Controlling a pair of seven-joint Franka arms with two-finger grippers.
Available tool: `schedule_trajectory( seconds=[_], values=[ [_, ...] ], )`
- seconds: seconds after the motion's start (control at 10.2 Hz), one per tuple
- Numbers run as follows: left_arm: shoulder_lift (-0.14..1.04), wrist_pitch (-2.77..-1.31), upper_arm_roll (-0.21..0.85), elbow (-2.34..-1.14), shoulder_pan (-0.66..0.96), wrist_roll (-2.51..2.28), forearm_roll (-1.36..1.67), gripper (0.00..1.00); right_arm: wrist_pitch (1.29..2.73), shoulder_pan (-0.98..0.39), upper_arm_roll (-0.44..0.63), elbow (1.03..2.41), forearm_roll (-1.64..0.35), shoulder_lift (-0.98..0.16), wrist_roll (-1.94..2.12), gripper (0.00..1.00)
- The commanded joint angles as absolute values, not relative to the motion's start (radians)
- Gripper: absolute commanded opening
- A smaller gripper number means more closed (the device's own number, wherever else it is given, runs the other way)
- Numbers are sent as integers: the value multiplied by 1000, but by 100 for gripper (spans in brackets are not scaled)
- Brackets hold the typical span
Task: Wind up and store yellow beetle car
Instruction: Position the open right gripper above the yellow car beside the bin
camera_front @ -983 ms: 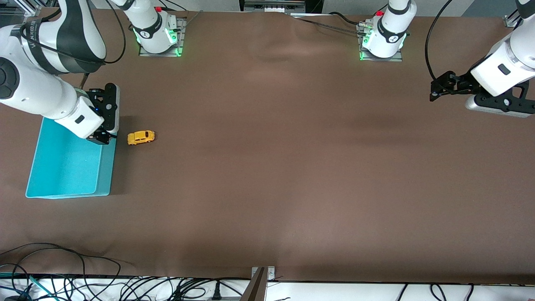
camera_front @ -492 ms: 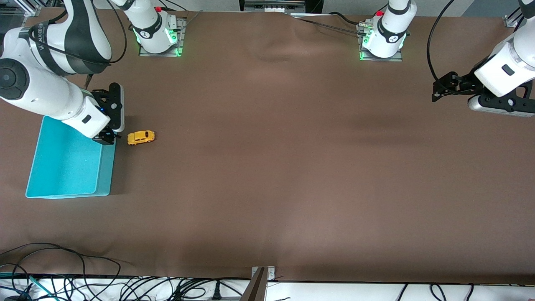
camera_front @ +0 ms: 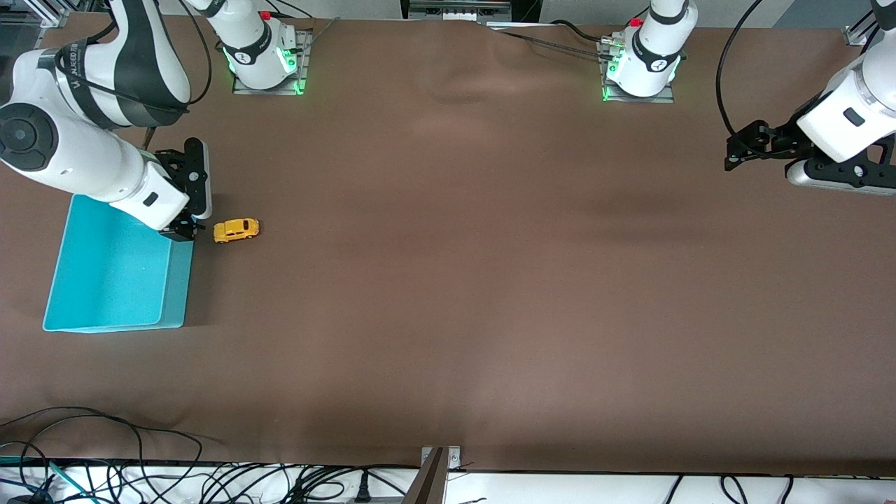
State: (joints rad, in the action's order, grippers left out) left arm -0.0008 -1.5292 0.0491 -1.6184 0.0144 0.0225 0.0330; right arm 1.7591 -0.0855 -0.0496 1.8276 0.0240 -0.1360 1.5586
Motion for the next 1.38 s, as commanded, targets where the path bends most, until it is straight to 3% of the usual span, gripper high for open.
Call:
schedule_trajectory(
  seconds=[0.0,1.28],
  values=[
    [17,-1525,44,-1594,5,14,41,100,1779,-72,-61,1870,41,-104,1594,100],
    [11,-1519,45,-1591,5,15,28,100,1795,-64,-74,1902,48,-109,1710,100]
  ],
)
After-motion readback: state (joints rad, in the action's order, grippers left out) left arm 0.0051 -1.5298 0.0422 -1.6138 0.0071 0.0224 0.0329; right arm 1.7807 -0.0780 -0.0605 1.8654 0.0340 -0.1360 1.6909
